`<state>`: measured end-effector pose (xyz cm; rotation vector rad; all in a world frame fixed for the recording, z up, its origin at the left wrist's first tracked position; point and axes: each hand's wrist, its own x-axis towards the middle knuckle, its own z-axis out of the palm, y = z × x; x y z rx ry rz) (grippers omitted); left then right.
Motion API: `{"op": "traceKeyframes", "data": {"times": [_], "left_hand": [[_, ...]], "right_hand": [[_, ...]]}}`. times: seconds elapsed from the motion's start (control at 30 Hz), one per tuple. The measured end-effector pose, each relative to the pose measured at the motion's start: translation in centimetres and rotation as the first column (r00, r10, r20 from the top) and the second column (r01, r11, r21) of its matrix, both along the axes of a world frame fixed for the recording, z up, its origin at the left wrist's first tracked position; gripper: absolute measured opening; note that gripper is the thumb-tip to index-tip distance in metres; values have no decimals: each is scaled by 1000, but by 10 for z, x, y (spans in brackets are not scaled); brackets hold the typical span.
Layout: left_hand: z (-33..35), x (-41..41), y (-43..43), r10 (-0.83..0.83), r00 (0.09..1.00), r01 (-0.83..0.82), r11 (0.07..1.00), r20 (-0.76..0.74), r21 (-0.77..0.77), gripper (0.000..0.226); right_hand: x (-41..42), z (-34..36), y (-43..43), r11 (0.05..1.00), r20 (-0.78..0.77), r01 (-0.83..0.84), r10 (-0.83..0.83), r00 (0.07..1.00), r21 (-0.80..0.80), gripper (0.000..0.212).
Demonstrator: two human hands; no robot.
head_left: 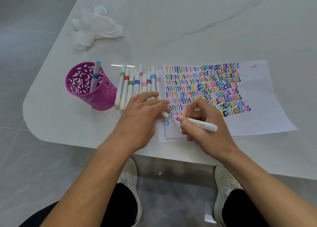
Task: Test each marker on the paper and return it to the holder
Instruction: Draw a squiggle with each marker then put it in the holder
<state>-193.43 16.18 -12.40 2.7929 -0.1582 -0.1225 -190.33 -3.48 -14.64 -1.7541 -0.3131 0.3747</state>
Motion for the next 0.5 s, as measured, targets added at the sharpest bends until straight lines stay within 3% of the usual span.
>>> {"op": "traceKeyframes", "data": {"times": [0.2, 0.5], "left_hand": [[-2, 0, 0, -6, 1000, 6, 1000, 4, 13, 28], [-2, 1, -1, 2, 1000, -2, 1000, 3, 16, 32]], "right_hand": [[-3, -10, 2, 996, 48, 31, -27, 998, -87, 24], [-2, -10, 4, 997, 51, 50, -47, 998, -52, 25]]}}
